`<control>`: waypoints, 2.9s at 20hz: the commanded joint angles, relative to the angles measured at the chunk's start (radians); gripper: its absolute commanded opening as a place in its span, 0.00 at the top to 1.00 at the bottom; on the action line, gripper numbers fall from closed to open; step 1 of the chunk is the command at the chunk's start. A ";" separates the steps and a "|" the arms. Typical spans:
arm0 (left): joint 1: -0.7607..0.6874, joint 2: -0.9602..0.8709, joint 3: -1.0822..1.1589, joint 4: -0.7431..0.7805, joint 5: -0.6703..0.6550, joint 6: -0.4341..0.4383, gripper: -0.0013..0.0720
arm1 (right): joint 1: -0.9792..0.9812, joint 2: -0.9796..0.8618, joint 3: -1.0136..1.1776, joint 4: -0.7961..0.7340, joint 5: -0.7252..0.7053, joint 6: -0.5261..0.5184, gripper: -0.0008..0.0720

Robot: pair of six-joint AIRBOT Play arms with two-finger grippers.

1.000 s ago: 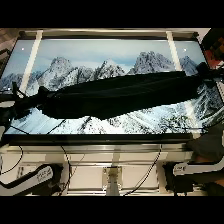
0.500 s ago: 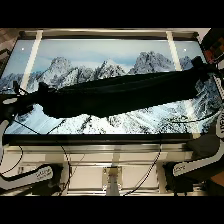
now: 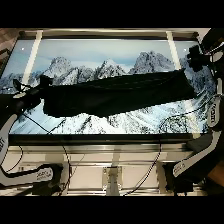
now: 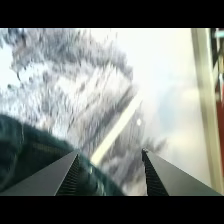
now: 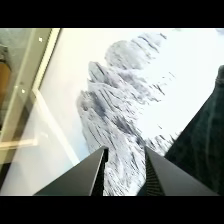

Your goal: Fold the clothes and pants, and hang the long-sleeved shirts on hangers.

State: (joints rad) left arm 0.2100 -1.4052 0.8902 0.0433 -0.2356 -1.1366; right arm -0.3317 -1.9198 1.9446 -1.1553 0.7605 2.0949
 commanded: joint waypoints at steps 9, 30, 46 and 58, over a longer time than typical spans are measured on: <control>0.087 0.010 0.046 0.009 -0.174 0.135 0.95 | 0.002 -0.040 0.088 0.029 0.412 -0.263 0.97; 0.058 0.270 0.046 0.148 -0.440 0.296 0.95 | 0.140 -0.122 0.014 -0.159 0.456 0.062 0.34; 0.058 0.270 0.046 0.148 -0.439 0.296 0.95 | 0.154 -0.166 0.014 -0.180 0.411 0.092 0.93; 0.058 0.270 0.046 0.148 -0.439 0.296 0.95 | 0.164 -0.163 0.101 -0.077 0.007 0.116 0.86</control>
State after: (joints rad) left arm 0.2680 -1.1358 0.9352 0.1909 -0.6754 -0.8406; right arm -0.1734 -2.0819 2.0396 -1.2594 0.9382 2.2013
